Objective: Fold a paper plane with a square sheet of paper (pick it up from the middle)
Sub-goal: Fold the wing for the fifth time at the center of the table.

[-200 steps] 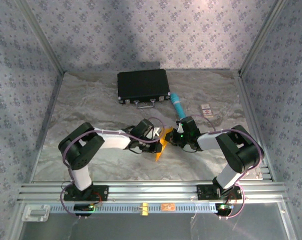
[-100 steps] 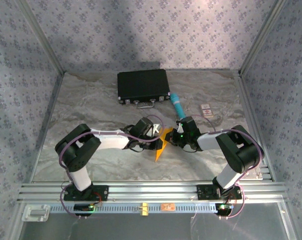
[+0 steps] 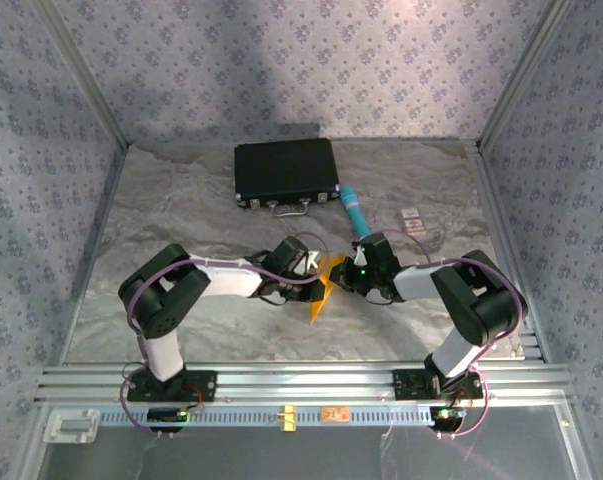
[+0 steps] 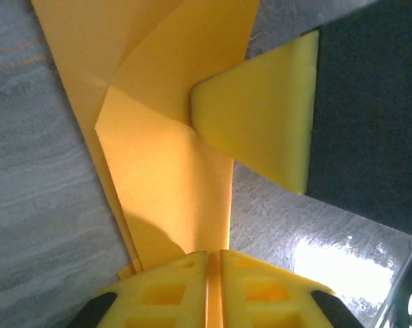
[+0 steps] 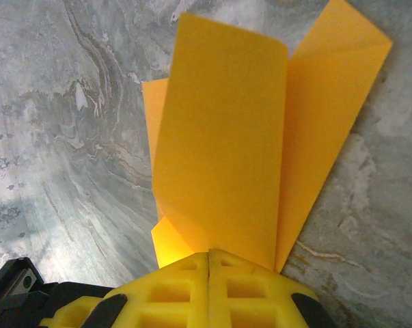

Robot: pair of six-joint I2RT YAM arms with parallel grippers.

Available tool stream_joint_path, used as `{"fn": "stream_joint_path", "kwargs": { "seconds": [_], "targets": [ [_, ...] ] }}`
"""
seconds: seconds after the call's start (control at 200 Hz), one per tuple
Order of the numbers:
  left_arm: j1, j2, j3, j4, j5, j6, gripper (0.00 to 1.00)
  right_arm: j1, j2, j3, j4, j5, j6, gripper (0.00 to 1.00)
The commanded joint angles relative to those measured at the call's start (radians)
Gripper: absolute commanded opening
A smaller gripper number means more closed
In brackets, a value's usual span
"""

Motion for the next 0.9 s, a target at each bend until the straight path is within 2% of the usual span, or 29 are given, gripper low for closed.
{"fn": "stream_joint_path", "kwargs": {
  "seconds": [0.0,0.08,0.235,0.44,0.695,0.899],
  "targets": [
    [-0.005,0.016,0.034,-0.071,-0.044,0.014,0.08,-0.015,0.035,-0.016,-0.124,0.049,-0.022,0.05],
    [-0.006,0.033,0.035,-0.102,-0.04,0.02,0.03,-0.016,0.034,-0.002,-0.14,0.054,-0.026,0.05],
    [-0.006,0.022,0.003,-0.11,-0.053,0.012,0.0,-0.014,0.017,0.009,-0.14,0.053,-0.02,0.06],
    [-0.006,0.014,-0.039,-0.103,-0.06,0.006,0.0,-0.009,-0.036,0.025,-0.149,0.036,-0.033,0.08],
    [-0.006,-0.008,-0.061,-0.086,-0.055,0.015,0.0,-0.014,-0.173,0.072,-0.295,0.095,-0.112,0.09],
    [-0.006,-0.003,-0.069,-0.063,-0.047,0.012,0.0,0.005,-0.135,0.109,-0.258,0.025,-0.131,0.1]
  ]
}}
